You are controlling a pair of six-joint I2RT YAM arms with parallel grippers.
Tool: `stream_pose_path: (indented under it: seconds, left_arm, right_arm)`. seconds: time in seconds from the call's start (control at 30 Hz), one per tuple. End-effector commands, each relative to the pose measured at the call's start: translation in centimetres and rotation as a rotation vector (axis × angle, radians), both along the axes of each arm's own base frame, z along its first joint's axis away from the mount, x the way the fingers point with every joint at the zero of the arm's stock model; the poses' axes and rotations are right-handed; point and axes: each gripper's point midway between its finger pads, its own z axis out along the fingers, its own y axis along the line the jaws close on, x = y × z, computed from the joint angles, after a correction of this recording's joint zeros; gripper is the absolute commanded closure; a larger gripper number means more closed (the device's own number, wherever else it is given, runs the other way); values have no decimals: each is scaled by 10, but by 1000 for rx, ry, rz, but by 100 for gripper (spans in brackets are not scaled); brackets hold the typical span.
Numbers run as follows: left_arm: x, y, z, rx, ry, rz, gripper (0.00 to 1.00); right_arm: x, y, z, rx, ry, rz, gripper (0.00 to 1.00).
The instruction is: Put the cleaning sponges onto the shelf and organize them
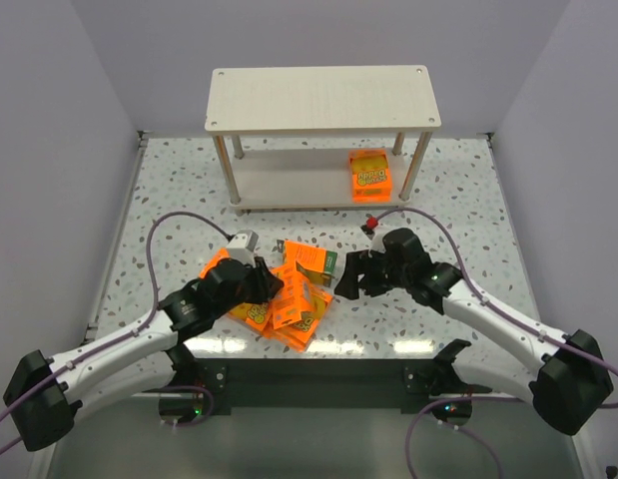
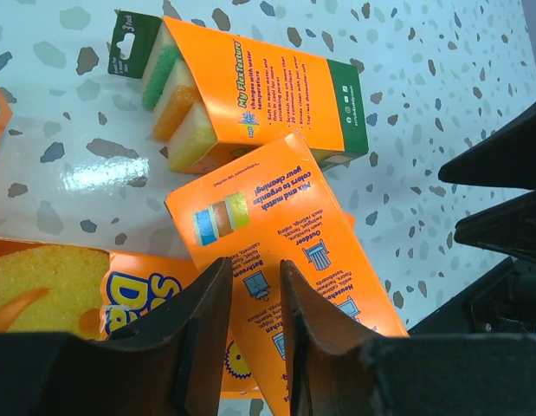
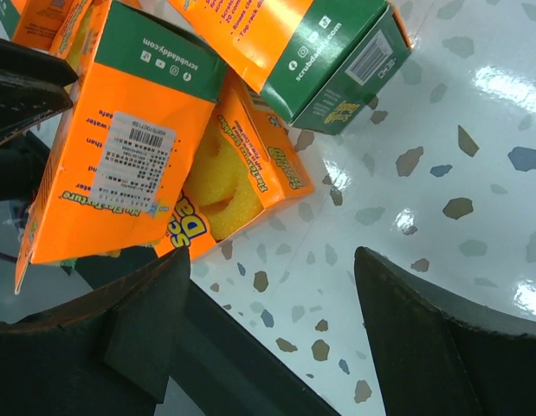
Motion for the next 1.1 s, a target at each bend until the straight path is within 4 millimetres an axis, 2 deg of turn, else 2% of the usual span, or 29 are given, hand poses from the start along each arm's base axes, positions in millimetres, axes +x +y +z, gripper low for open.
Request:
stream_pose_path:
  seconds: [0.0,0.13,0.3,0.47,0.5,0.57,0.67,0.8,1.07]
  left_arm:
    - [-31,37,-66,178,178,30,67]
    - [-36,43,-76,203,207,43,70]
    - [-37,47,-75,200,205,61,73]
    - [-37,47,-73,192,204,62,73]
    - [-38,47,-72,190,204,60,73]
    - [-37,45,-69,184,199,59,73]
    - [-35,44,-65,174,190,59,73]
    - [-35,43,-62,164,186,58,73]
    - [-31,36,-52,134,162,50,73]
  right_arm:
    - [-4,14,4,50,-10,68,20]
    - [-9,29,4,96,10,110,20]
    - [-17,53,13,183,23,137,16]
    - [-9,71,29,335,58,52,8]
    - [-10,72,23,340,87,33,4]
    - [-8,76,24,364,121,2,1]
    - [-10,83,13,348,169,-16,1]
    - [-17,97,19,388,181,7,1]
    - [-25,109,5,255,163,45,1]
